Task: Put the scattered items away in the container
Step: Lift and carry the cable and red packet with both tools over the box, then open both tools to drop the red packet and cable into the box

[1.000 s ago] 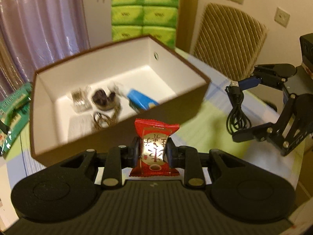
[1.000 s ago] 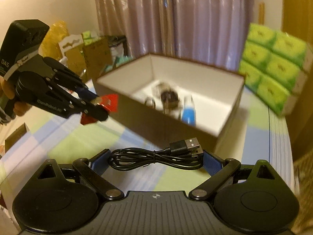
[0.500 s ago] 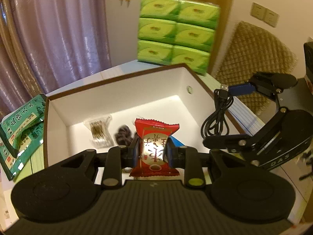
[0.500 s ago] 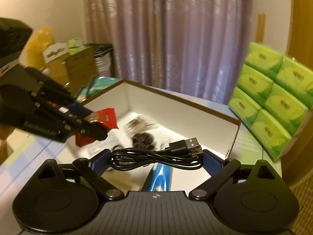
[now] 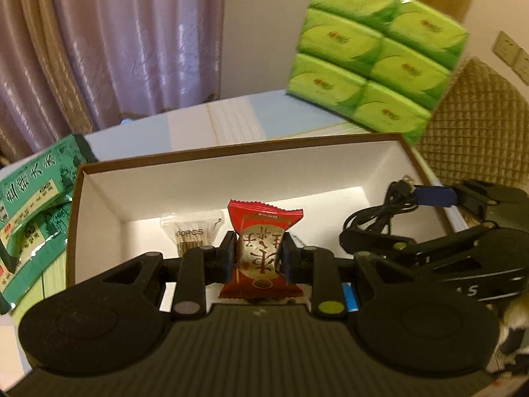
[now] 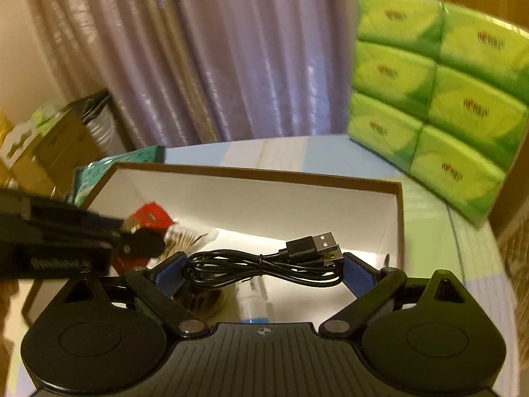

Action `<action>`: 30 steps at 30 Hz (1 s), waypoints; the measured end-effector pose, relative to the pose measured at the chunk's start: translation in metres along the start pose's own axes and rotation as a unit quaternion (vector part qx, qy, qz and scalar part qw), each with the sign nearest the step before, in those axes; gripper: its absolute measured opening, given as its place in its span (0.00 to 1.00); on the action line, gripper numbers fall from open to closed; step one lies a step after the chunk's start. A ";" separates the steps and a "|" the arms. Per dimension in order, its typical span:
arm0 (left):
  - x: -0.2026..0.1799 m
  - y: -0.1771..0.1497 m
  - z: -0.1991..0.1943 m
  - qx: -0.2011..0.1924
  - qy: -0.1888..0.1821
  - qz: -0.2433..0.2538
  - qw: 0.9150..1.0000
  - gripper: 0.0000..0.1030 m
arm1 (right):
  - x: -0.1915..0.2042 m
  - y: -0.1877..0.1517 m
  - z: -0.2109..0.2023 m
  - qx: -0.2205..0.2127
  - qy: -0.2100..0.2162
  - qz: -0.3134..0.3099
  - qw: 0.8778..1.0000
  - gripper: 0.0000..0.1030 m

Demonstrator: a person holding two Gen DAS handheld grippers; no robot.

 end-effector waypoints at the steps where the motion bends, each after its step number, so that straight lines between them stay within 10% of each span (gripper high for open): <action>1: 0.003 0.001 0.005 0.004 0.001 -0.006 1.000 0.22 | 0.000 0.002 0.004 0.004 -0.006 0.004 1.000 0.92; 30: 0.028 0.016 0.082 0.033 -0.014 -0.042 0.998 0.36 | -0.002 0.014 0.055 0.021 -0.066 -0.060 0.996 0.92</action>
Point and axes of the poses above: each gripper's, at about its wrist camera, not at the fingertips, and z roughly the way its jaws point, x to its left, y to its top, the point moved 1 cm from there along z, roughly the way its jaws point, and after that the axes turned 6 degrees about -z, right-handed, at the moved point
